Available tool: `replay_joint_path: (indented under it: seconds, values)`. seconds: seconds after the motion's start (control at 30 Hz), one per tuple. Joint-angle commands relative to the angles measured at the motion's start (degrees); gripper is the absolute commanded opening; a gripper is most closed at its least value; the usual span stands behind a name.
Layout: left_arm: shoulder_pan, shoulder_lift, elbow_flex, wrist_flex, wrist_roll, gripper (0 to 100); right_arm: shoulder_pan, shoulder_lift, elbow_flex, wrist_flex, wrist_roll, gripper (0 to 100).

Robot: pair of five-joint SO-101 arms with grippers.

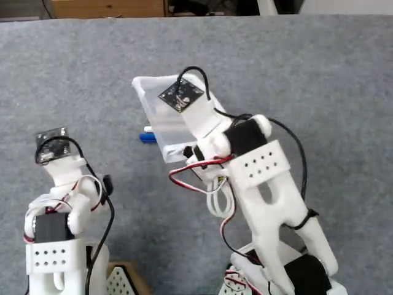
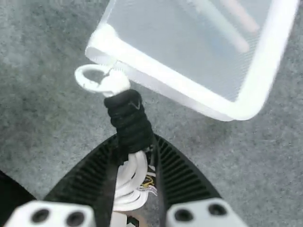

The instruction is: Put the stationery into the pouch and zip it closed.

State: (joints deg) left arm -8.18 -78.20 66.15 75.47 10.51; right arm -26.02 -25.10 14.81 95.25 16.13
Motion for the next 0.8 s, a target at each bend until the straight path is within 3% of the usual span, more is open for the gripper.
replay_joint_path:
  seconds: [0.0,0.17,0.37,0.6,0.77]
  values:
    - [8.2,-0.2,-6.6,2.8,3.7,19,-1.9,-1.4,-6.7,4.1,-0.6,1.2]
    - [16.0,-0.2,-12.1,3.7,5.6,19,-7.7,-0.4,-10.8,5.5,-0.6,1.2]
    - [17.1,-0.6,-14.5,3.3,5.3,20,-8.8,1.0,-15.3,5.6,-0.5,1.2]
    - [16.8,-0.3,-14.5,3.2,5.5,39,-8.8,0.8,-16.7,6.0,-0.5,1.2]
    - [16.8,-0.3,-14.2,-1.2,5.6,39,-8.8,0.7,-16.9,6.0,-0.5,1.2]
